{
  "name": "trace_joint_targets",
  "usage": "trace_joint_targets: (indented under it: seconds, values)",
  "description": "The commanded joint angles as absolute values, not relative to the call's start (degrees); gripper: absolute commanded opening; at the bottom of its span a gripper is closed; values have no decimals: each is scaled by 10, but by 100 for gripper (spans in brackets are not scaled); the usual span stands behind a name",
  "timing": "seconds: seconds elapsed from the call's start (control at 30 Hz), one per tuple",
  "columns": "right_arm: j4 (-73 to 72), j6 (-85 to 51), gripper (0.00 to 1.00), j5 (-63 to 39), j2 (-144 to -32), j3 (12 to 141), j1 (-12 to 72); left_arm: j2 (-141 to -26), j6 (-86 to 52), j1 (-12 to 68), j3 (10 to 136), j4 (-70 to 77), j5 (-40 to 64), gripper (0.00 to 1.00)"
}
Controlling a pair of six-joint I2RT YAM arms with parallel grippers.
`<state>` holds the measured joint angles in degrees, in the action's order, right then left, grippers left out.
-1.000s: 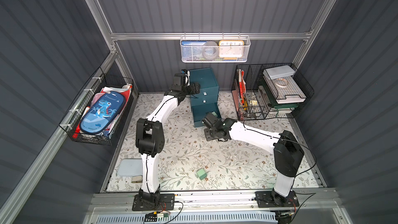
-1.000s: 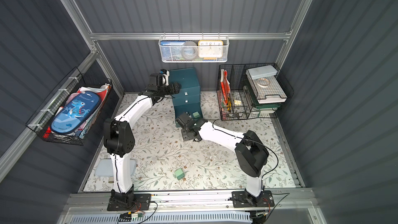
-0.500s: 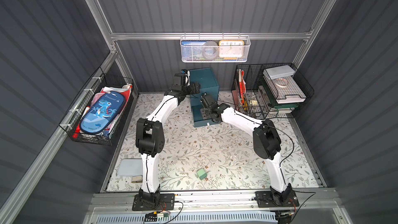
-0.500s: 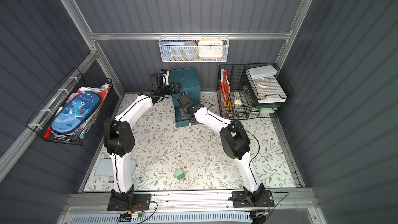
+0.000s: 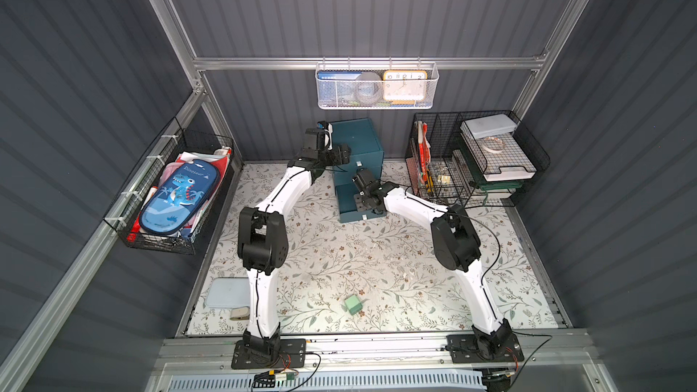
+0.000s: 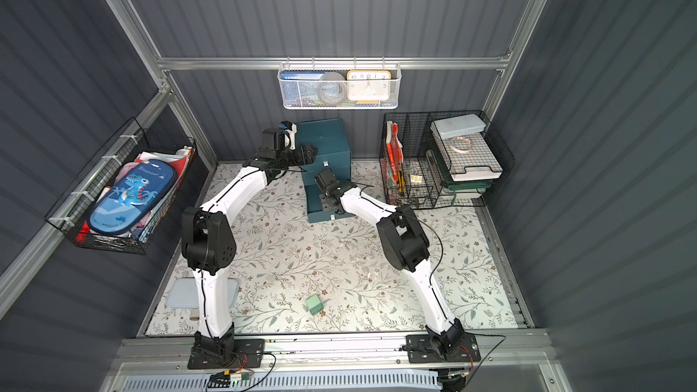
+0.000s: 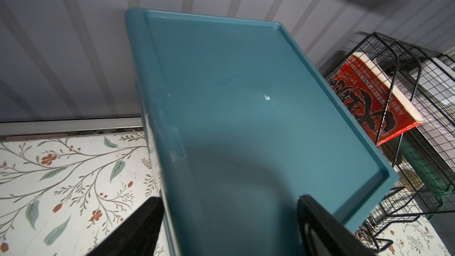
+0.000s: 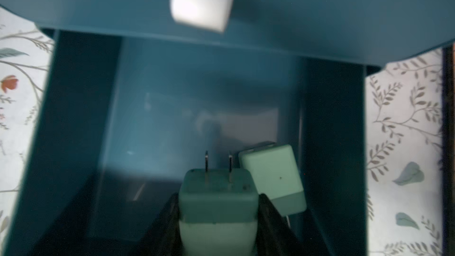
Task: Place the plugs into the drawer by color
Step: Place the plug in the drawer, then pick up the plug from the center of the board.
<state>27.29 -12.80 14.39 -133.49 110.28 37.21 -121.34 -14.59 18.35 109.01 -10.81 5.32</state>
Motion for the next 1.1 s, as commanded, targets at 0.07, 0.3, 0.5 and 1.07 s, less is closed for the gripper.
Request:
trace_joint_targets:
  seconds: [0.07,0.3,0.5,1.07]
  values:
    - [292,-135,46,139,-1348,1120,367,-1234,-120,189,1072,-201,46,90]
    - [313,-127,58,135,-1352,1150,362,-1235,-121,189,1073,-201,48,90]
    - [349,-118,63,109,-1311,1177,363,-1235,-121,189,1071,-200,47,90]
    - [317,-250,64,95,-1023,724,605,-1242,-122,189,1077,-197,51,89]
